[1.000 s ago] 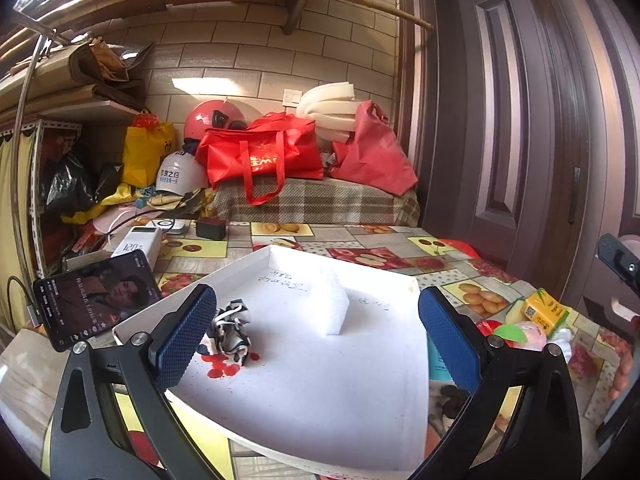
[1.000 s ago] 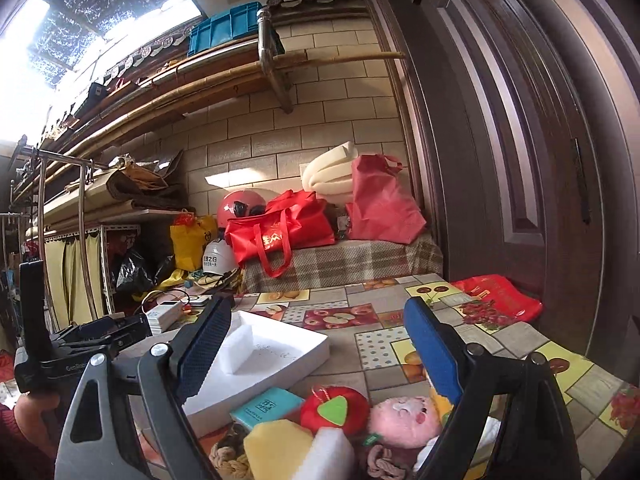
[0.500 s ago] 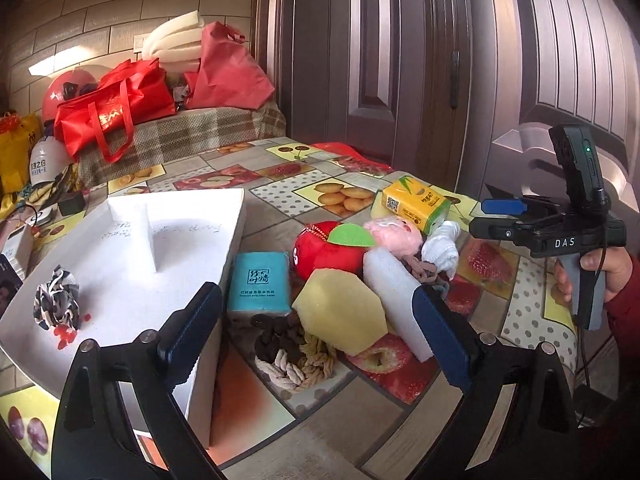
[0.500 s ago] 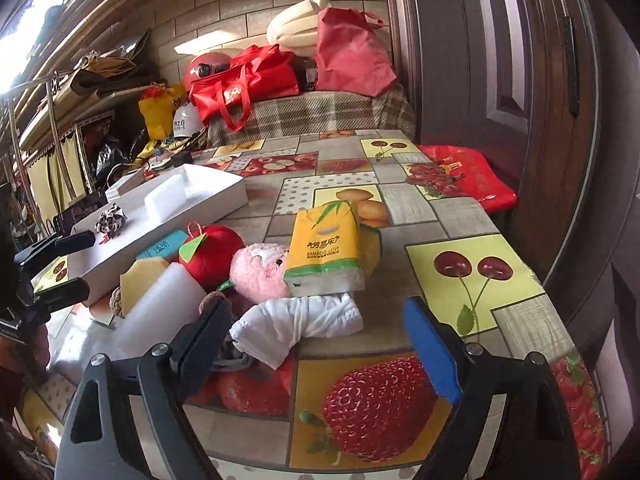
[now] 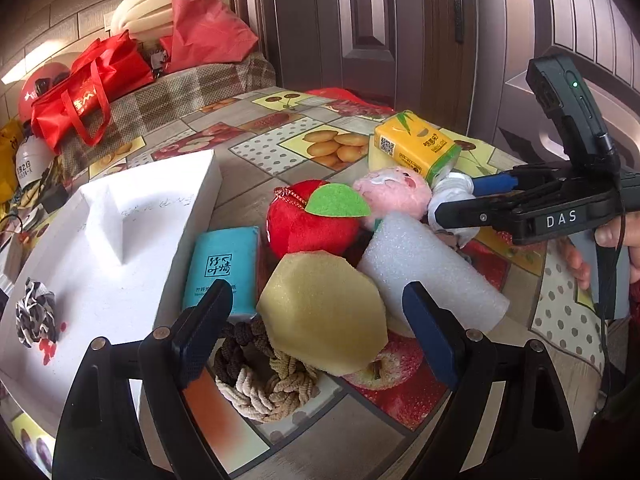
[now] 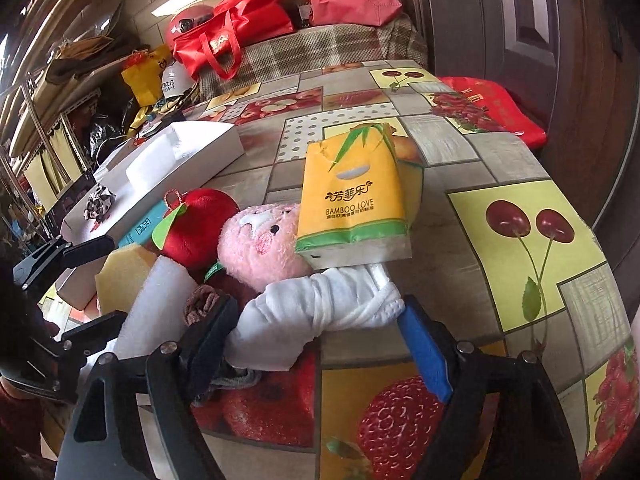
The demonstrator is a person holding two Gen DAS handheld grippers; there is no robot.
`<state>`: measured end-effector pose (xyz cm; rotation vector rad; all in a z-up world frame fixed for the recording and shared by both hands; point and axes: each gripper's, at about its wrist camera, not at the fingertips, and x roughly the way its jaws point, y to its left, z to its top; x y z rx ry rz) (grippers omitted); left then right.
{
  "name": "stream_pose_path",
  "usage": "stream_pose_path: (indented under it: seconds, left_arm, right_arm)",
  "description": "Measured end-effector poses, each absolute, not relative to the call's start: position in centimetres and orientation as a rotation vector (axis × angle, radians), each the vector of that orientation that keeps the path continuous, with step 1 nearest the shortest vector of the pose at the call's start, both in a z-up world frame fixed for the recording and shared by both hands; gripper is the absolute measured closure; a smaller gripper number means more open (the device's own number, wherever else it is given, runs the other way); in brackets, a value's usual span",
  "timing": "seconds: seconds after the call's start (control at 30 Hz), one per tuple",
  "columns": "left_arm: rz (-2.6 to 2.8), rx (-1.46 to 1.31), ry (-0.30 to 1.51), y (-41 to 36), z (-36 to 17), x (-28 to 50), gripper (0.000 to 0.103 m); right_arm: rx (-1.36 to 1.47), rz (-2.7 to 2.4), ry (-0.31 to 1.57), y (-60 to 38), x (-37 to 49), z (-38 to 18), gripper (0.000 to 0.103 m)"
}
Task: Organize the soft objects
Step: 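Grasp the yellow sponge with left gripper while right gripper grasps the white cloth, then carry the yellow sponge in left gripper while right gripper carries the white cloth to the box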
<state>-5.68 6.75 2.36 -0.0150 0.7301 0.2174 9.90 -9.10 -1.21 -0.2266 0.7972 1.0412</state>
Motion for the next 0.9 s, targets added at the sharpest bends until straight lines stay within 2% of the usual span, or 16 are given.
stream_pose_path:
  seconds: [0.03, 0.07, 0.17, 0.27, 0.67, 0.9]
  left_arm:
    - [0.211, -0.016, 0.750, 6.7, 2.1, -5.4, 0.023]
    - [0.195, -0.022, 0.756, 6.8, 2.0, -5.4, 0.046]
    - [0.186, -0.039, 0.726, 7.0, 2.3, -6.1, 0.049]
    - [0.192, -0.054, 0.655, 7.2, 3.1, -7.2, 0.050]
    - [0.267, -0.028, 0.372, 7.4, 5.9, -12.1, 0.050]
    - [0.319, -0.049, 0.314, 9.7, 6.3, -14.2, 0.050]
  right_arm:
    - [-0.207, 1.053, 0.796, -9.4, 10.0, -1.1, 0.030]
    - [-0.190, 1.064, 0.795, -9.6, 10.1, -1.0, 0.036]
    - [-0.153, 1.077, 0.772, -10.3, 10.0, -0.5, 0.048]
    - [-0.112, 1.073, 0.723, -11.1, 9.7, 0.2, 0.052]
    - [-0.018, 0.998, 0.308, -14.1, 5.3, 3.6, 0.052]
    - [-0.014, 0.987, 0.158, -12.9, 2.8, 4.2, 0.052]
